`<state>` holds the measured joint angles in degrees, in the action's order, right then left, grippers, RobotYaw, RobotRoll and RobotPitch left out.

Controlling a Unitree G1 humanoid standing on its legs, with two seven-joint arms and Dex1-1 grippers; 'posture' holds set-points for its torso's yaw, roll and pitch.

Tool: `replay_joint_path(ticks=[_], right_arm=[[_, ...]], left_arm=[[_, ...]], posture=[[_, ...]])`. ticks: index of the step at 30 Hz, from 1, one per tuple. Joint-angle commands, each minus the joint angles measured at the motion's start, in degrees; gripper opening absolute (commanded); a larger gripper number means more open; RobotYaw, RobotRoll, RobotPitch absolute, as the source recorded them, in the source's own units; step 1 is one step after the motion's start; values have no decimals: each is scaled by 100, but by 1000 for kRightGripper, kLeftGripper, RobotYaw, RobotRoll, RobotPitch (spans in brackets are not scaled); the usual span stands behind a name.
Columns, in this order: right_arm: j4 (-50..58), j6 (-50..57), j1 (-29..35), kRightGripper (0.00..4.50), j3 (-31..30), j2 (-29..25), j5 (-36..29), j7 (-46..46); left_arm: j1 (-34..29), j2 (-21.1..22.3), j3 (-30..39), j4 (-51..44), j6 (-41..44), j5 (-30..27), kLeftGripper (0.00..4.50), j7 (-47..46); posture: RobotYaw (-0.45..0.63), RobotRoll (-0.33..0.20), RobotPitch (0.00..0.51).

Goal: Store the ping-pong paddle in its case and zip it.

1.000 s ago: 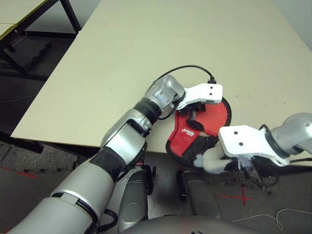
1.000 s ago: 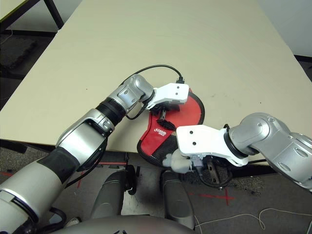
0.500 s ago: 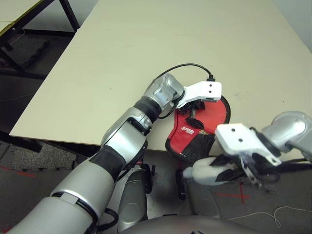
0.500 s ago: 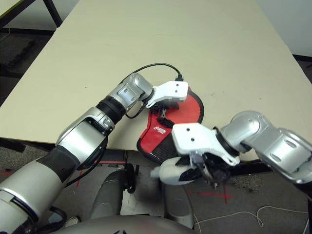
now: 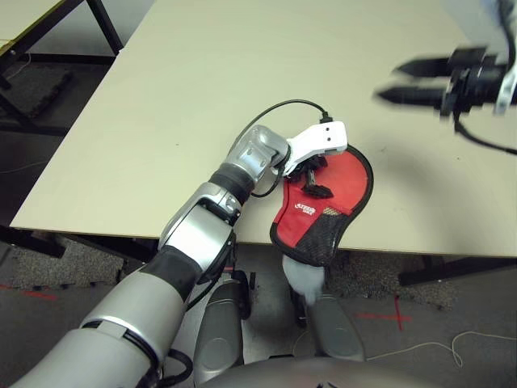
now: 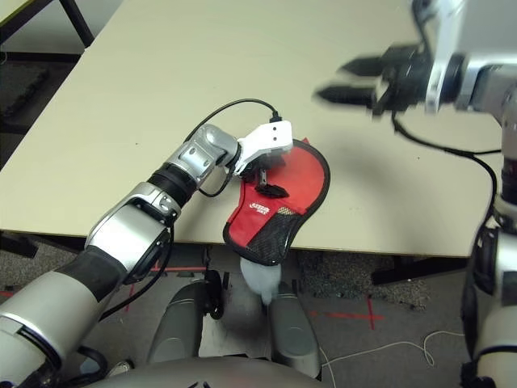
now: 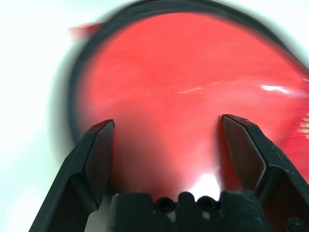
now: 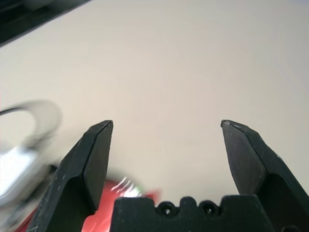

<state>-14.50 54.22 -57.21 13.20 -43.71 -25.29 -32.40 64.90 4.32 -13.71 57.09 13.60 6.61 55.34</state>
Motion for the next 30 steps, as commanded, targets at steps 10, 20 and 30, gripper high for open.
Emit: replay_joint_path(ticks=[10,20,30], right_arm=[[-2539,-3887,907,4446,614,1469,1368,2820],[-4801,-5465,828,4446,668,1047,1802,3527],[-5725,-5757,558,4446,692,701,1767,3464]], left_arm=[[295,945,2088,794,-1072,-928,4500,-2912],[-658,1677,2799,606,-1954,-1149,4500,-4327],[-859,1517,3022,677,-1856,-1374,4500,-4756]], posture=[[-77,0,189],[-32,0,195],[-44,0,231]])
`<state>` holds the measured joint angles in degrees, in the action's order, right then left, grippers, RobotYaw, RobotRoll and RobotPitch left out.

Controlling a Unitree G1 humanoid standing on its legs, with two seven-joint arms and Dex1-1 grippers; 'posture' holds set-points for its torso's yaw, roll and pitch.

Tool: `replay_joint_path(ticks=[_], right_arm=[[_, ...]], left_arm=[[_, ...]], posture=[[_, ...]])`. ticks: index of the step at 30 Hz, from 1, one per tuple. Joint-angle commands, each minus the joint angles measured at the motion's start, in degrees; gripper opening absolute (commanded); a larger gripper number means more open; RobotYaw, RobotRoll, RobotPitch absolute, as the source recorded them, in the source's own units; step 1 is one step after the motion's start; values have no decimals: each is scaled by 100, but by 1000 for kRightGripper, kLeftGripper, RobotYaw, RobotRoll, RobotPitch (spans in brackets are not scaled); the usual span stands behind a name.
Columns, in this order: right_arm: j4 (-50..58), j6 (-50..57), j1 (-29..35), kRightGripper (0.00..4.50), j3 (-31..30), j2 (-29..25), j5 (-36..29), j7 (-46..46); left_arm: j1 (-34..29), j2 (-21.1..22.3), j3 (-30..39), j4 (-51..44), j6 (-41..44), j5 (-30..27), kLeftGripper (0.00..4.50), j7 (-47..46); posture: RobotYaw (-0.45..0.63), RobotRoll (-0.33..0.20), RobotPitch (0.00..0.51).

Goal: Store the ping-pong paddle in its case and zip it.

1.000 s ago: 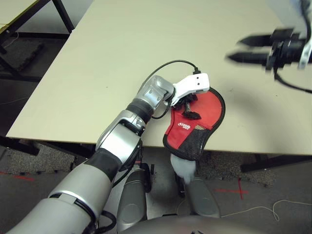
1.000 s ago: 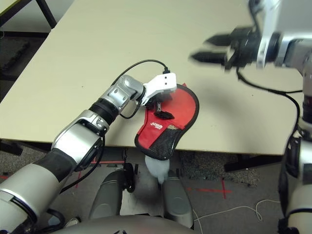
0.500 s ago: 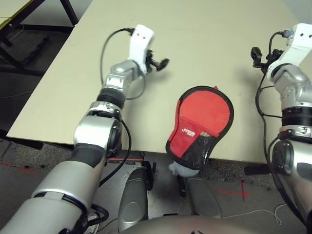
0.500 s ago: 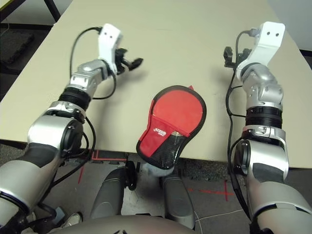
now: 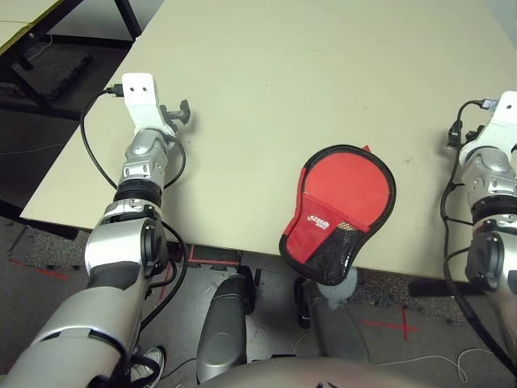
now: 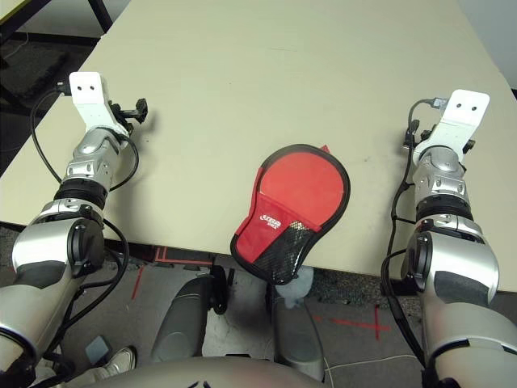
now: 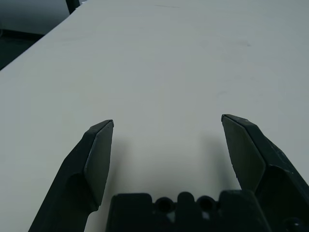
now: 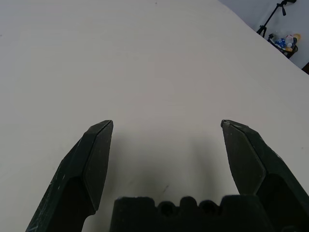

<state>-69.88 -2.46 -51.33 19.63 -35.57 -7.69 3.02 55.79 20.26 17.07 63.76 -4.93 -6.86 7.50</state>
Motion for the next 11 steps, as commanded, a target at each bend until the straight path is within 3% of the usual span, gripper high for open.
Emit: replay_joint_path(ticks=[1,11], right_arm=[[-210,-107,-41,4446,30,-127,25,-120],[-319,-133,63,4446,67,-332,-16,-259]], left_arm=[[87,-109,-87,21,-15,-21,4500,95],[332,-397,-440,134,-34,95,4500,508]], posture=[[-46,0,232],[-92,0,242]])
